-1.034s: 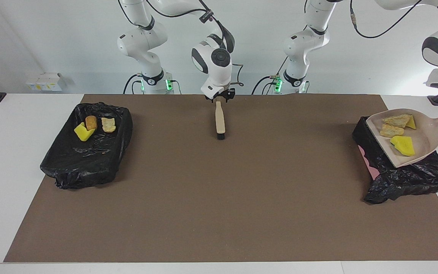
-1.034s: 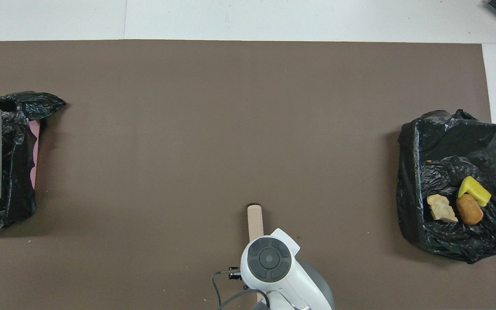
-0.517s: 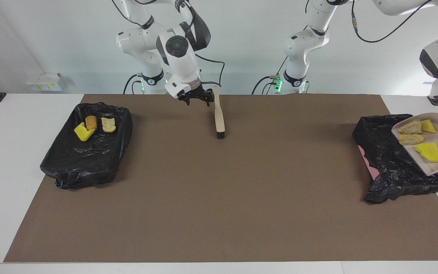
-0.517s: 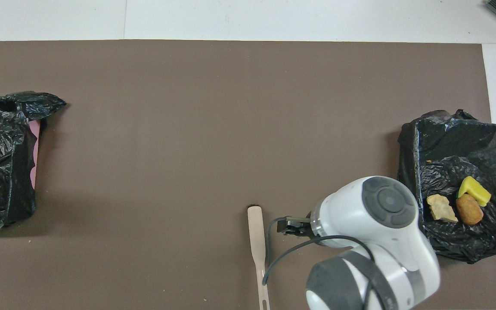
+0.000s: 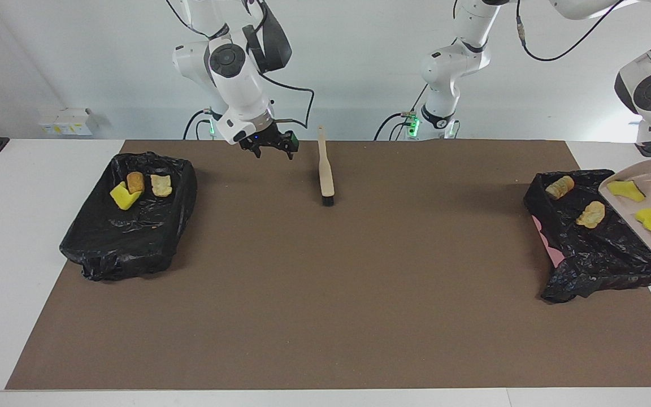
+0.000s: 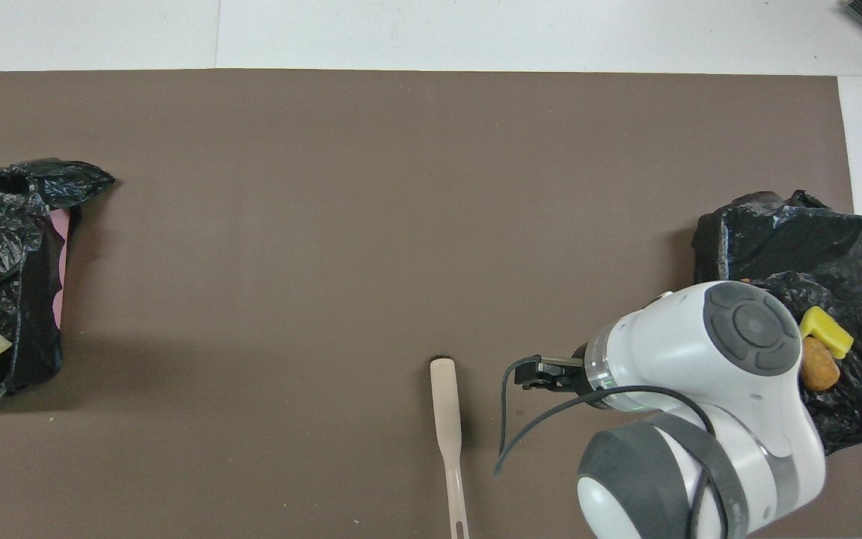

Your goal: Sweep and dump trash in bin

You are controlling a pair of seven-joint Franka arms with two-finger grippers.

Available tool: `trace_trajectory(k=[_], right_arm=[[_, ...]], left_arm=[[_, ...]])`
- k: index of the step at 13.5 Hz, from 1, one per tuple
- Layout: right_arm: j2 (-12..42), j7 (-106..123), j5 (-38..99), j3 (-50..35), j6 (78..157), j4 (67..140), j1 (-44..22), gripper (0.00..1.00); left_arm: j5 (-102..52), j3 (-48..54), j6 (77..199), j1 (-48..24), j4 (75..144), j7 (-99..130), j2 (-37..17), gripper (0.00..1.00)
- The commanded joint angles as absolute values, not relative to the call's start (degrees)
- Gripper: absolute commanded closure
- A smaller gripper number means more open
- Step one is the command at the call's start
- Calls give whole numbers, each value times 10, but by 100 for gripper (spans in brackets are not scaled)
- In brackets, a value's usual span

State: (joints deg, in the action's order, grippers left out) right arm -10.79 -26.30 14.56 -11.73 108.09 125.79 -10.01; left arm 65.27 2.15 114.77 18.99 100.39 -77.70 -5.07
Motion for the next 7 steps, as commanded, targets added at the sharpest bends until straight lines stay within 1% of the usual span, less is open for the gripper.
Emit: trace_trajectory(k=[1, 4, 6, 7], right_arm=[[-106, -229, 140, -123, 1072, 1239, -49, 0], [-104, -142, 107, -123, 1038, 1196, 2, 0], [-91, -118, 66, -123, 1000, 1141, 25, 0], [-83, -99, 43, -123, 967, 1108, 36, 0]], left_arm=[[707, 17, 1097, 134, 1005, -750, -34, 100], [718, 18, 1068, 106, 1004, -745, -34, 100], [729, 18, 1039, 85, 1003, -735, -33, 100], [742, 18, 1026, 70, 1003, -733, -33, 100]])
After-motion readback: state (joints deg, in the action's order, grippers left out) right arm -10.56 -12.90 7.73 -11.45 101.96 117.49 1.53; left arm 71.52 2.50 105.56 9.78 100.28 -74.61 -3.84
